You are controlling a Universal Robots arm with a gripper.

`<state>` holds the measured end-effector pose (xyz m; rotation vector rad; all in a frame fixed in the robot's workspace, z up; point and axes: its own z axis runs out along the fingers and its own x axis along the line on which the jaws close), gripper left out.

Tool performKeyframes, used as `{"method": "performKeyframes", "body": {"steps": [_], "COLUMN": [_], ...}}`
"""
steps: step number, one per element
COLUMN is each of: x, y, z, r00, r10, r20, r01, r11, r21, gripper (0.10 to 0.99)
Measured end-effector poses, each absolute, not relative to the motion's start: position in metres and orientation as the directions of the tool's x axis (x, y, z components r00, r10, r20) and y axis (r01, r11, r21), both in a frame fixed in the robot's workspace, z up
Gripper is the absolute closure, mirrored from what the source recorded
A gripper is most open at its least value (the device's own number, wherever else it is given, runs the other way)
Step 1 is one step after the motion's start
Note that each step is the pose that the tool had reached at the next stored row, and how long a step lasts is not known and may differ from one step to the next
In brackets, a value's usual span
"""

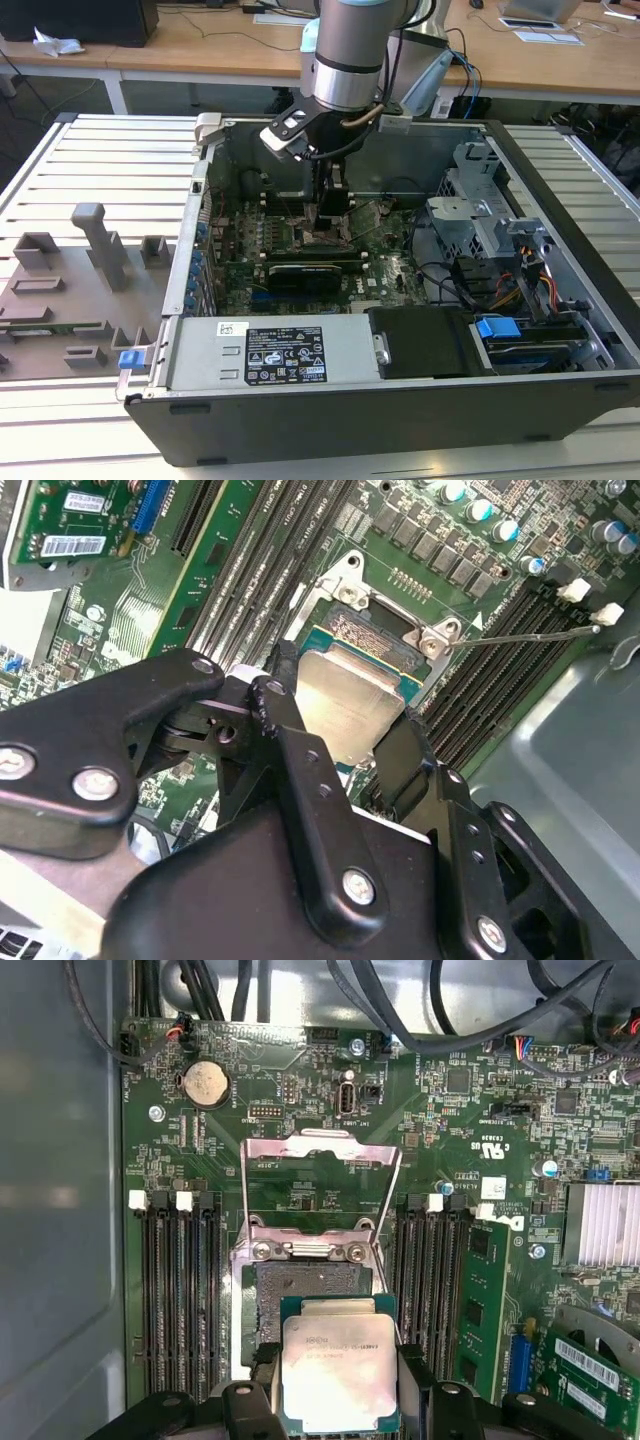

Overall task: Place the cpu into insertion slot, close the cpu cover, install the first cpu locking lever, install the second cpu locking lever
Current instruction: 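Place the cpu into insertion slot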

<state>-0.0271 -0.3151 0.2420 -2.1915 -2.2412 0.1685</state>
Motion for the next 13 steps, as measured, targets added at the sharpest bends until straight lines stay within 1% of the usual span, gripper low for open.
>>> {"method": "performKeyframes", "body": {"steps": [3, 7, 9, 13], "x": [-0.0271, -0.0271, -0.0275, -0.0277], "y": [-0.3152, -0.3152, -0.3152, -0.3152], "z": [0.242, 0.2417, 0.2415, 0.2414], "r00": [-0.025, -0.022, -0.018, -0.017], "r10": [0.997, 0.997, 0.997, 0.997], "r20": [-0.073, -0.074, -0.075, -0.075], "r01": [0.997, 1.0, 0.999, 0.999], "r11": [0.02, 0.02, 0.02, 0.02], "r21": [-0.078, -0.025, 0.026, 0.036], "gripper": [0.541, 0.541, 0.541, 0.541]}}
